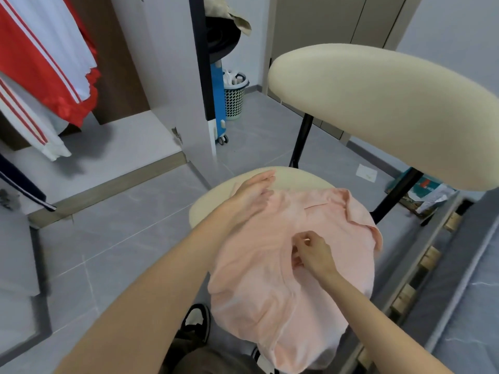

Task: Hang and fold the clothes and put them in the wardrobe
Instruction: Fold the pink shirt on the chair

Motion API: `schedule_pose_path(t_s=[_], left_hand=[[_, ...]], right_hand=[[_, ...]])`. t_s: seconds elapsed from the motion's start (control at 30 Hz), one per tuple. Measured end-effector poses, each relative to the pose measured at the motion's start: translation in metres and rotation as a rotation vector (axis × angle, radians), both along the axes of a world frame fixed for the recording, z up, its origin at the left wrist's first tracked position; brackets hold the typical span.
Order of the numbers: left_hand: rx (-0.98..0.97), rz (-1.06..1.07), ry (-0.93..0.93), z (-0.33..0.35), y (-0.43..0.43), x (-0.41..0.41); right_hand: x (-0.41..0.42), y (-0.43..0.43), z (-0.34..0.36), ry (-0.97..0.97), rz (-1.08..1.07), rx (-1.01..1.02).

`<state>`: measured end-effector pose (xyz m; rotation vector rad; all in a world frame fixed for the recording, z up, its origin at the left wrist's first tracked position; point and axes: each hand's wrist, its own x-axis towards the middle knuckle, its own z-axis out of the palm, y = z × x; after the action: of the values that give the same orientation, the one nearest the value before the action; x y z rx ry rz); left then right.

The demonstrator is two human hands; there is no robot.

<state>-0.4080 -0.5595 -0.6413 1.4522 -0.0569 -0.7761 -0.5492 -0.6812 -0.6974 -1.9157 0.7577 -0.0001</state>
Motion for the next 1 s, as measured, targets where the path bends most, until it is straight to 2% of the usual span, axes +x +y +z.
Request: schedule_pose_path(t_s=[0.1,0.23,0.4,0.53,0.63,0.7,0.77,0.83,1.0], left_hand=[[0.18,0.168,-0.278,-0.017,0.013,-0.015],[0.412,0.163,-0.501,-0.042,0.053,-0.045],[0.599,0.143,-0.724,-0.062,0.088,-0.106],[0.574,-0.087,-0.623,-0.073,0.1,-0.161],[0.723,-0.293,-0.599,-0.088,0.107,-0.185],[0.78,-0.236,-0.58,-0.098,0.107,-0.195],[0.769,-0.076,-0.516,-0.102,0.106,-0.204],[0.724,0.018,-0.45,-0.104,0.108,-0.208],[0.679,0.03,-0.456,-0.112,0.118,-0.212]], right_hand=[[-0.014,-0.011,-0.004,0.117,0.041,0.077],[-0.033,0.001,0.002,0.219,0.2,0.067],[-0.055,0.018,0.004,0.208,0.438,-0.165],[-0.069,0.023,0.007,0.126,0.434,-0.182],[-0.079,0.021,0.013,0.068,0.275,0.042],[-0.089,0.02,0.013,0.069,0.201,0.076],[-0.1,0.02,0.009,0.112,0.202,-0.046],[-0.108,0.022,0.007,0.138,0.203,-0.079],[-0.115,0.033,0.005,0.118,0.211,-0.048]])
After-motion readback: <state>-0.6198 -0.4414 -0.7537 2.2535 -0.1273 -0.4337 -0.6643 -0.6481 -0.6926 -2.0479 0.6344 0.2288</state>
